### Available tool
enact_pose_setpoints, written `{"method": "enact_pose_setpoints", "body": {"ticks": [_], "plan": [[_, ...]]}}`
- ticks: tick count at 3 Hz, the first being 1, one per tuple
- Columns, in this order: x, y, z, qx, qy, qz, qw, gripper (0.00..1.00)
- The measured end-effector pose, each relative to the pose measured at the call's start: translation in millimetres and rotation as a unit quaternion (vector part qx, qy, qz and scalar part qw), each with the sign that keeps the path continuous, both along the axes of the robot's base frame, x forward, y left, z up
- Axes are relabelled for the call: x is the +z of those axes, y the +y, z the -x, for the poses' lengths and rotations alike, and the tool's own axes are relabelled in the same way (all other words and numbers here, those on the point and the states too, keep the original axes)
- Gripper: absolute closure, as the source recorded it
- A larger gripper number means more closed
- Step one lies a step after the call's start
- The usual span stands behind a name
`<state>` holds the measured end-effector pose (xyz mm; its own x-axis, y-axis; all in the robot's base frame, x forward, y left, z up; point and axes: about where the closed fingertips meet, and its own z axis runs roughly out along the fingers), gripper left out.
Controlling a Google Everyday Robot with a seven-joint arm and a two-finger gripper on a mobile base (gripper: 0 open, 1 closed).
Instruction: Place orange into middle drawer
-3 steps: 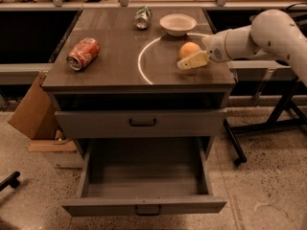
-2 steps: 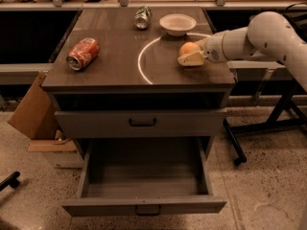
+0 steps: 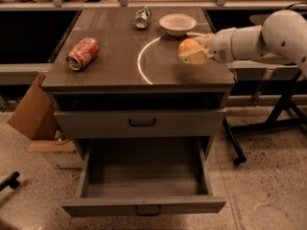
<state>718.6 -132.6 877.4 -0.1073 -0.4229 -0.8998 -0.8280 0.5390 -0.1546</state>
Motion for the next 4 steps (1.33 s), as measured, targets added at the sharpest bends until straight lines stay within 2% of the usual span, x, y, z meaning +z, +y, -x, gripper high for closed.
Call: {"method": "enact_pose_setpoints", "body": {"ticks": [1,3,4], "plan": [[27.1,13.7,55.4,0.106,-0.028,0.006,0.9940,1.00],[17.8,20.2,56.4,0.119,-0.018,0.006,0.9927,1.00],[13.5,17.3,94.4,0.147,-0.029,0.015,0.9885,1.00]]}}
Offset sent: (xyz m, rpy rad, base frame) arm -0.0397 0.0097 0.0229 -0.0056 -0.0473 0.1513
